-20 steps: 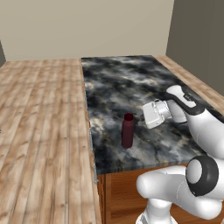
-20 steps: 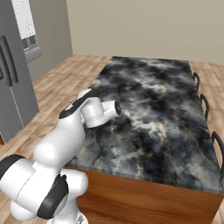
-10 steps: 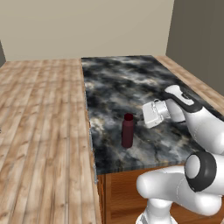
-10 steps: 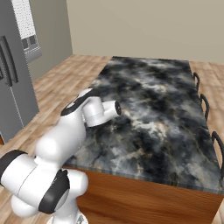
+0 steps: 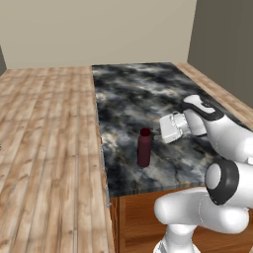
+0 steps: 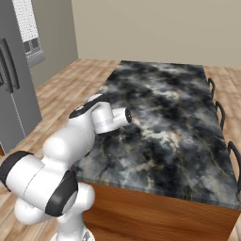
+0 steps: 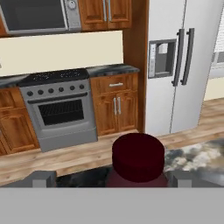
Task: Pick the juice, can, juice from the counter and place them in the open cabinet.
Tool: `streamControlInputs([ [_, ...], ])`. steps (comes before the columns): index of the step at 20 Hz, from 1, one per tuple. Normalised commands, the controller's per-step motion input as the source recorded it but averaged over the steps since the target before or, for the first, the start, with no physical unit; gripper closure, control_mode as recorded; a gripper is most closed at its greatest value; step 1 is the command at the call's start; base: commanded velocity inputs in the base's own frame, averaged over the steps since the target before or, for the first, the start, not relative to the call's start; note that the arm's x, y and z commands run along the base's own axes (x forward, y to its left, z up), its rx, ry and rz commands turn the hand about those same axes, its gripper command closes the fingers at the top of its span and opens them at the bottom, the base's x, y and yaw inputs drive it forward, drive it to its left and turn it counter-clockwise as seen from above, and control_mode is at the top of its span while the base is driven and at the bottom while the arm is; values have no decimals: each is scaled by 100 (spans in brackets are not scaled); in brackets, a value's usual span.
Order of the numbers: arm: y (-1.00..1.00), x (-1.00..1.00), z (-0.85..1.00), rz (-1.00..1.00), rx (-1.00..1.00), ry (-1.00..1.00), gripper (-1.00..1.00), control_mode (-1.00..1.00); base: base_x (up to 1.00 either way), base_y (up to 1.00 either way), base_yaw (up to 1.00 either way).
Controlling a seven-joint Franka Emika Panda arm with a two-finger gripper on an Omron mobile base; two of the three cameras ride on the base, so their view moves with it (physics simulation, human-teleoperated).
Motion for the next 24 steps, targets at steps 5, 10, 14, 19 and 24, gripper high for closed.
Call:
streamControlInputs([
  [5,0,19,-14,0,0,0,-100,-100,0,0,0],
  [10,2,18,-12,0,0,0,-100,-100,0,0,0],
  [14,2,9,-7,0,0,0,-100,-100,0,0,0],
  [19,5,-2,-2,0,0,0,-100,-100,0,0,0],
  [24,8,-8,0,0,0,0,-100,-100,0,0,0],
])
